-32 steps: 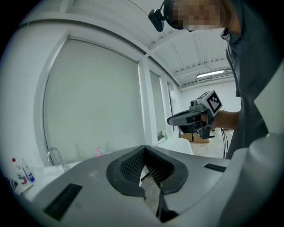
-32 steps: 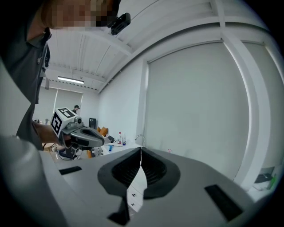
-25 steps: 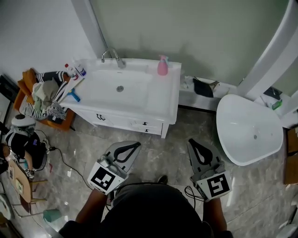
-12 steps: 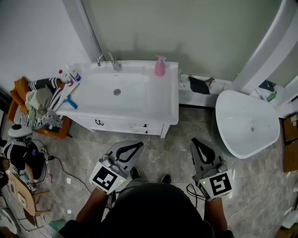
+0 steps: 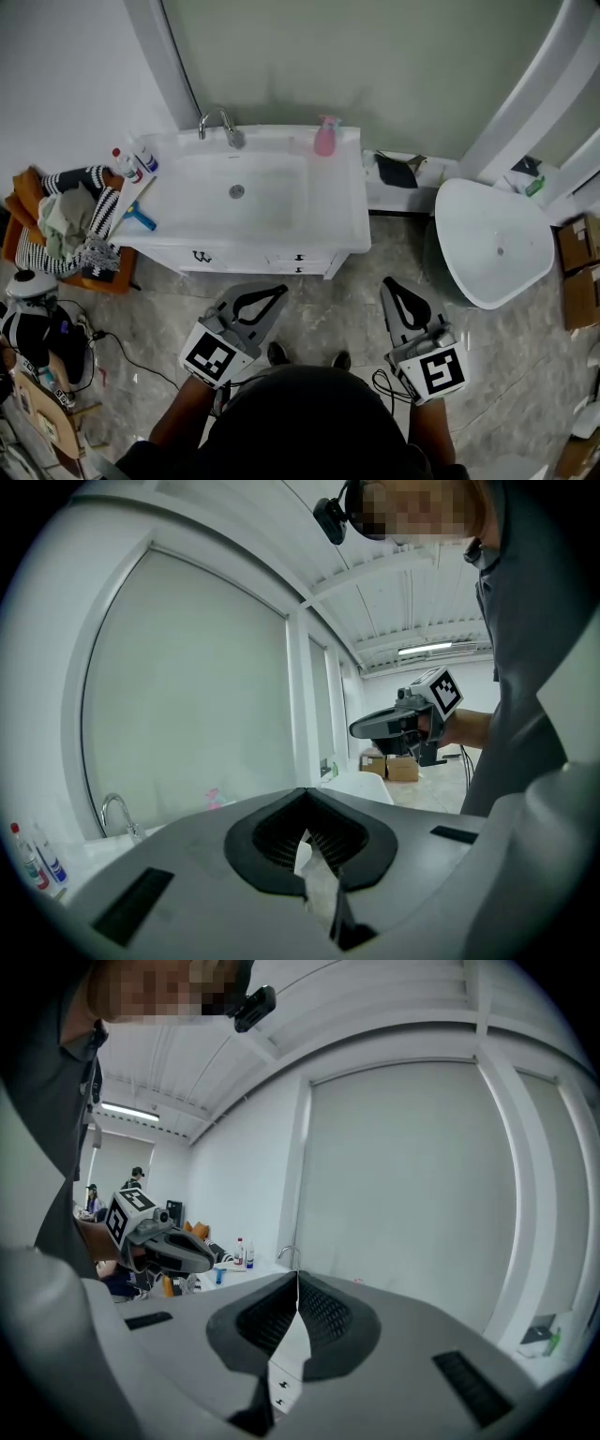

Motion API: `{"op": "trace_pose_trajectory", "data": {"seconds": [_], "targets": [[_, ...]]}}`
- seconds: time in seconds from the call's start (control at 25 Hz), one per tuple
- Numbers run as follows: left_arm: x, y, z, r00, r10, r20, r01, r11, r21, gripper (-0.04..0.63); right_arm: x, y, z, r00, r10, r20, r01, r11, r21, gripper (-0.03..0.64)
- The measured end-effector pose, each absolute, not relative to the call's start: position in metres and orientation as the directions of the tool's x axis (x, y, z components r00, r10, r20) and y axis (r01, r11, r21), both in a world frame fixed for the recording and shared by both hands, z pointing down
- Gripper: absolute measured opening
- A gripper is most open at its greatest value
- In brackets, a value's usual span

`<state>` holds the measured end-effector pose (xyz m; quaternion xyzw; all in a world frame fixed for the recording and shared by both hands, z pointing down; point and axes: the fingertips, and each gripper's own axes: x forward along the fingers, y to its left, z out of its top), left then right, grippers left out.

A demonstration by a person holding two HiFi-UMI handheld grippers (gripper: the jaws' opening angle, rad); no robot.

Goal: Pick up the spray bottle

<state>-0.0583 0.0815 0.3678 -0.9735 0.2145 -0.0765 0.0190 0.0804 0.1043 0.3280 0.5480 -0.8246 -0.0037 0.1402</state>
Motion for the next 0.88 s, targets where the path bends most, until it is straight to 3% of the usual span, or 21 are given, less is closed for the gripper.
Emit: {"op": "trace_pose_trajectory", "data": {"seconds": [0.2, 0.52, 0.88], "targets": [[-0.101, 0.062, 0.362, 0.898, -0.425, 0.112, -0.423, -0.905, -0.037, 0.003, 0.036, 0.085, 0.329, -0.367, -0.919, 0.144, -0.905, 0.389, 0.174, 0.009], [-0.115, 0.054, 0.371, 0.903, -0.396, 0.169, -0.393, -0.918, -0.056, 0.004, 0.024, 0.077, 0.33, -0.333, -0.922, 0.198, -0.919, 0.364, 0.149, 0.009], [-0.126, 0.039, 0.37, 0.904, -0.4, 0.153, -0.398, -0.916, -0.043, 0.005, 0.008, 0.056, 0.327, -0.347, -0.916, 0.201, -0.91, 0.381, 0.166, 0.009]]}}
